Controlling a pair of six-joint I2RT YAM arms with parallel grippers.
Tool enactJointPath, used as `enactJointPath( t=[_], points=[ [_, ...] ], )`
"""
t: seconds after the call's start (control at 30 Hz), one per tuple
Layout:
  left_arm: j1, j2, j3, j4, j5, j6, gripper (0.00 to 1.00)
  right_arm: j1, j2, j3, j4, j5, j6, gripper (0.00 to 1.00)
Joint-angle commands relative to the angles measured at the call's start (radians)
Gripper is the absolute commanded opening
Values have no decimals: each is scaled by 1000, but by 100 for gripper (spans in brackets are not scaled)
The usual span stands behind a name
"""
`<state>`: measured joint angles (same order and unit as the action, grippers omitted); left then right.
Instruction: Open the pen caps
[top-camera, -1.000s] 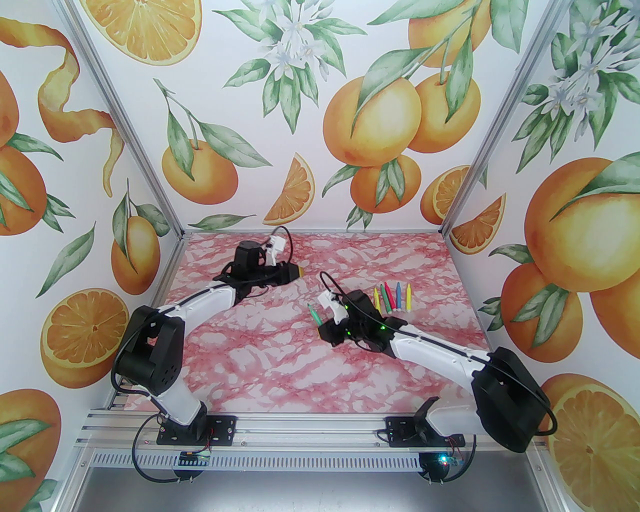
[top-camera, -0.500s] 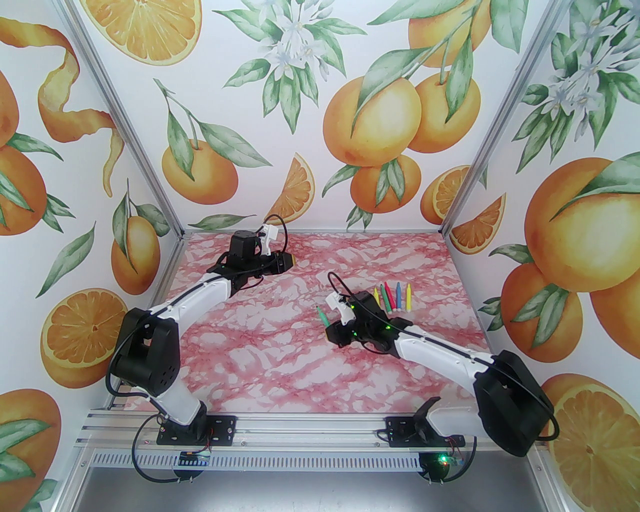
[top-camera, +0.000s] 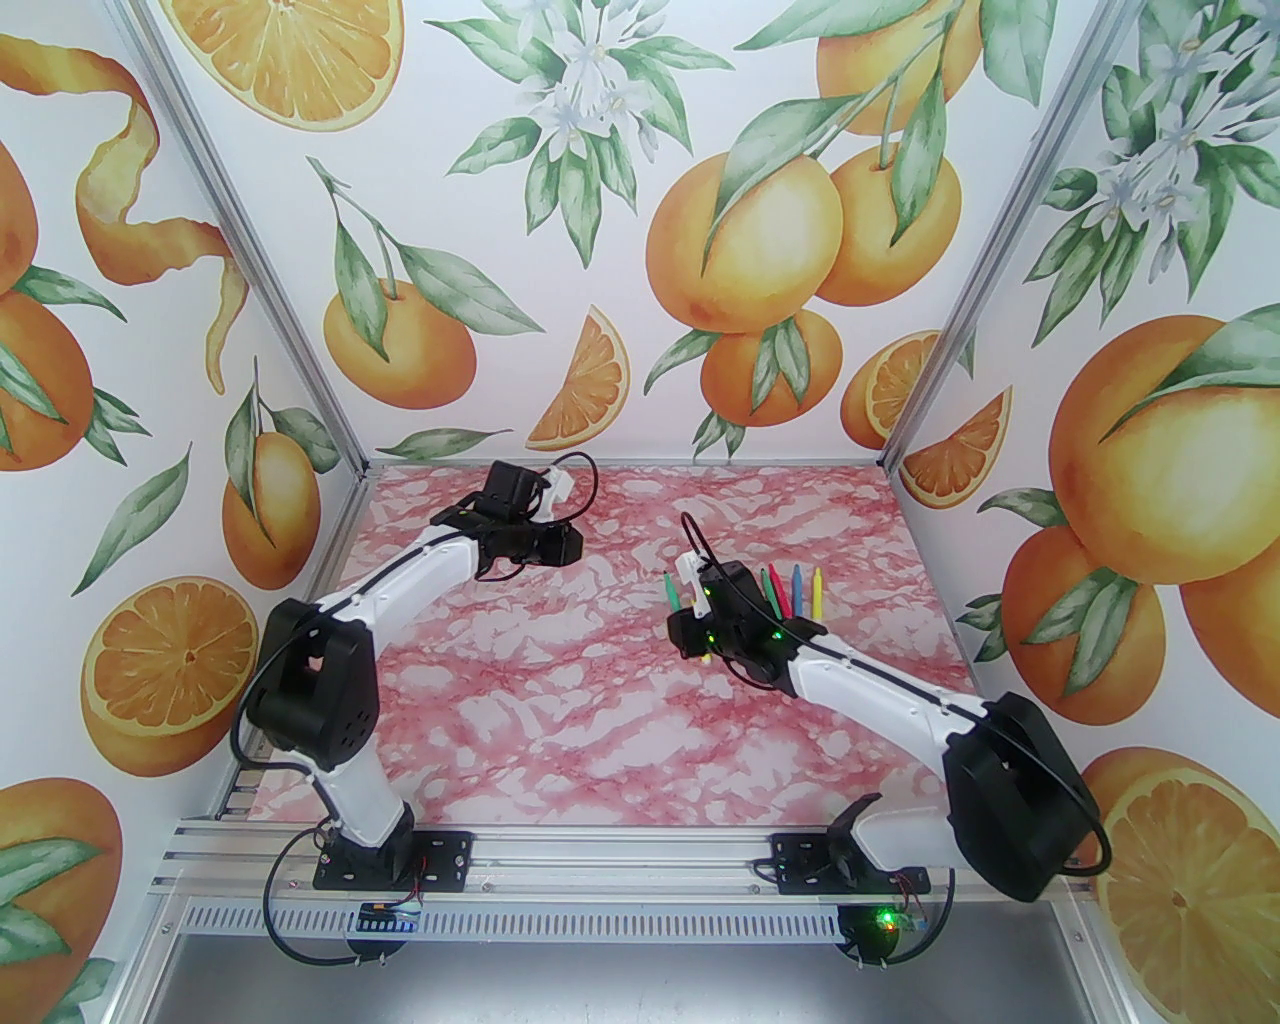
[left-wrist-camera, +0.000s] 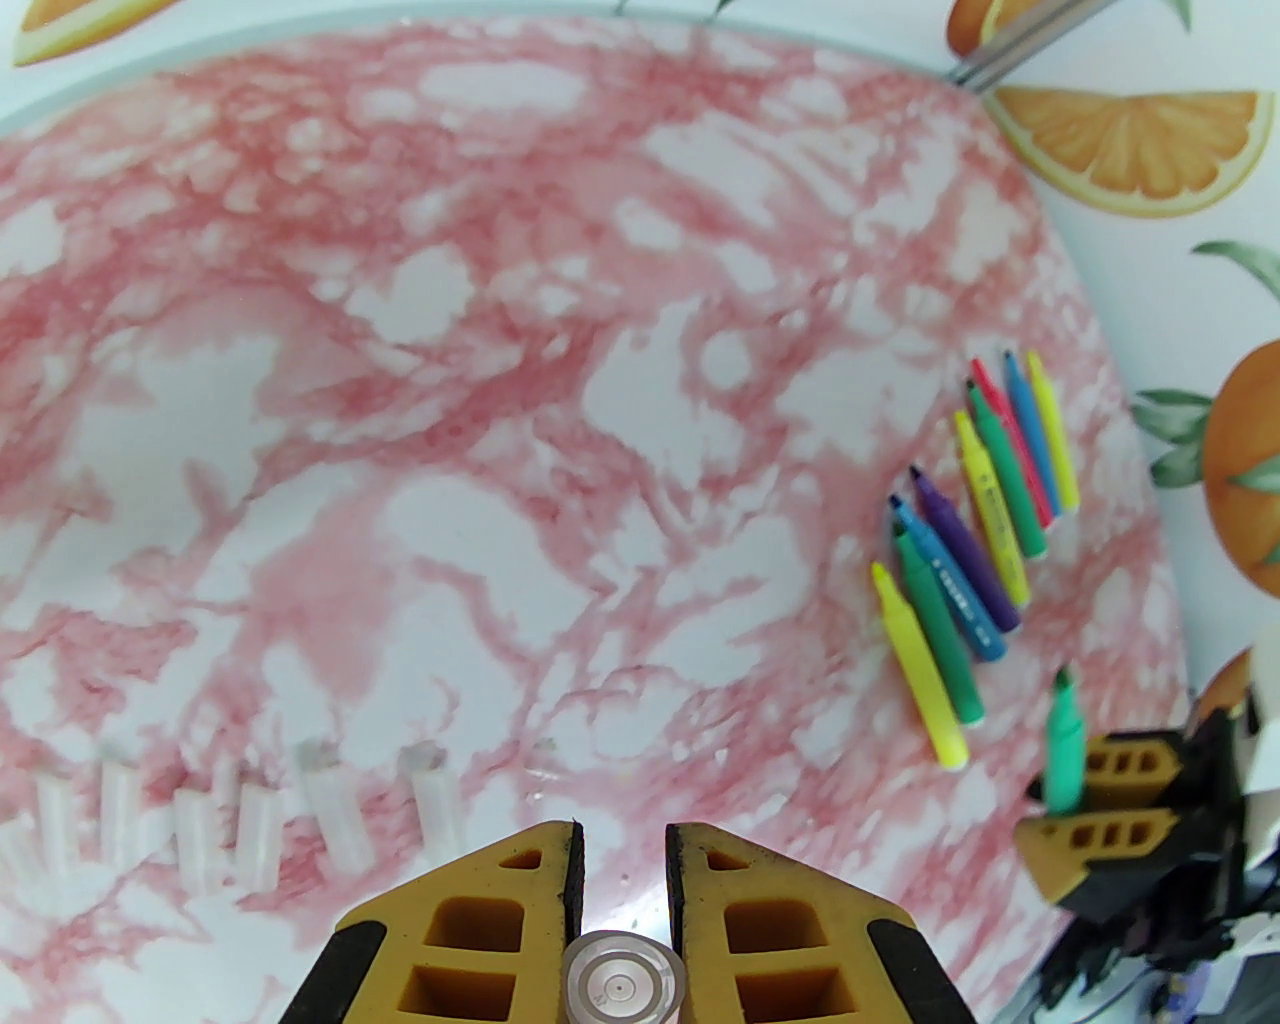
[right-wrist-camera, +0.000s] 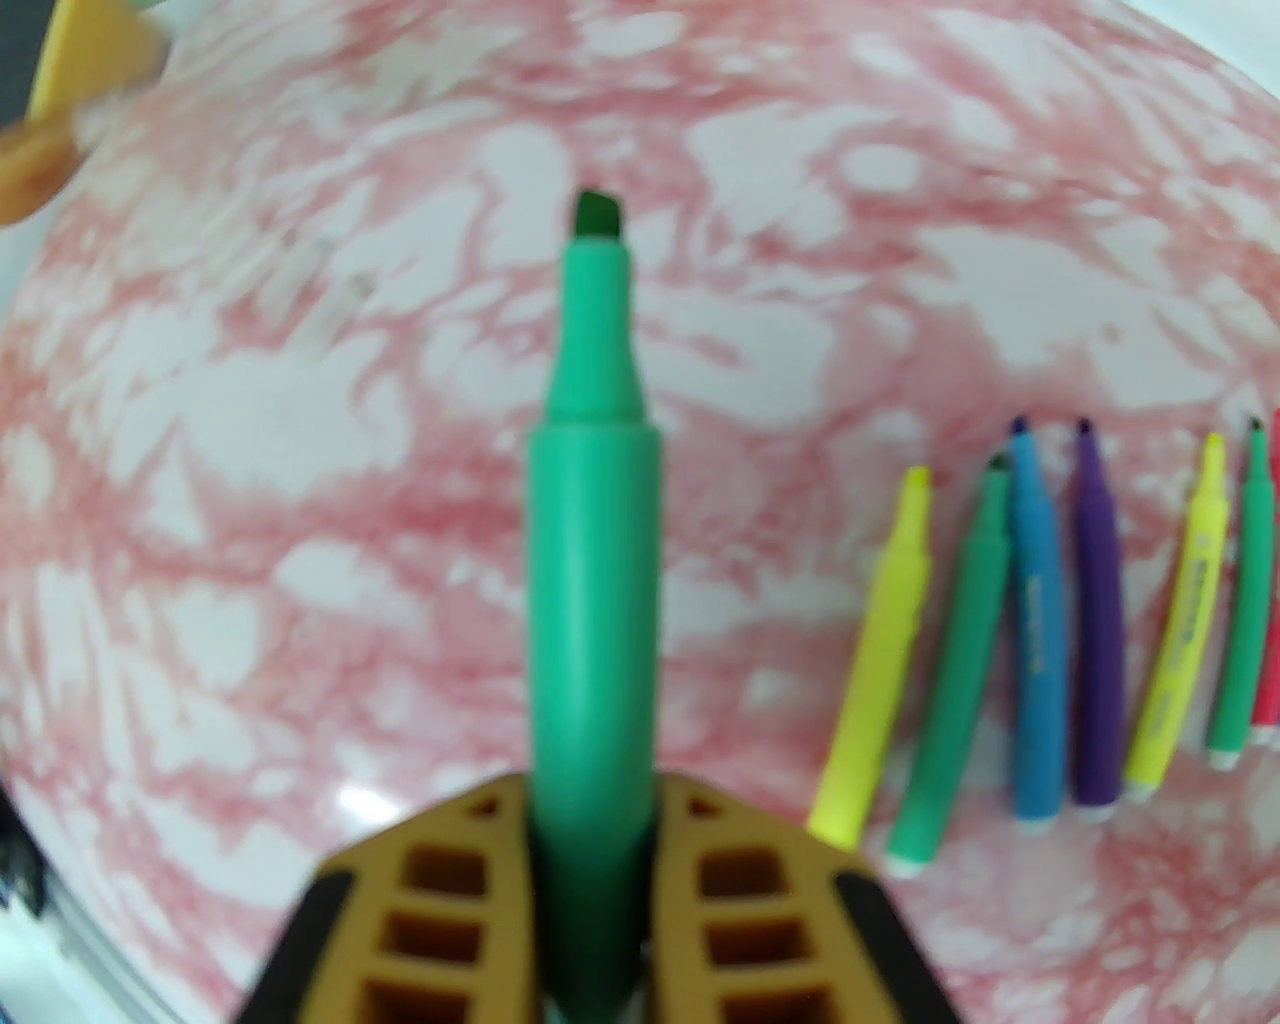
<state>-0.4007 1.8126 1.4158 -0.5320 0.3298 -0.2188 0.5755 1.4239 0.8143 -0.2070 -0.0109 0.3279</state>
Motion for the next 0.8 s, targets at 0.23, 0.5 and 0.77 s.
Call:
enactJointPath(
  t=[0.23,0.5,0.77],
  points=[
    [-39,138,101,-137,-120,27,0,-3,104,51,-70,156,97,0],
    [-68,239,150,-148,-130,50,0,-3,216,109,-81,161,116,0],
    [-79,287,176,-158,-132,48,0,-5,283,146,-86,155,127,0]
  ],
)
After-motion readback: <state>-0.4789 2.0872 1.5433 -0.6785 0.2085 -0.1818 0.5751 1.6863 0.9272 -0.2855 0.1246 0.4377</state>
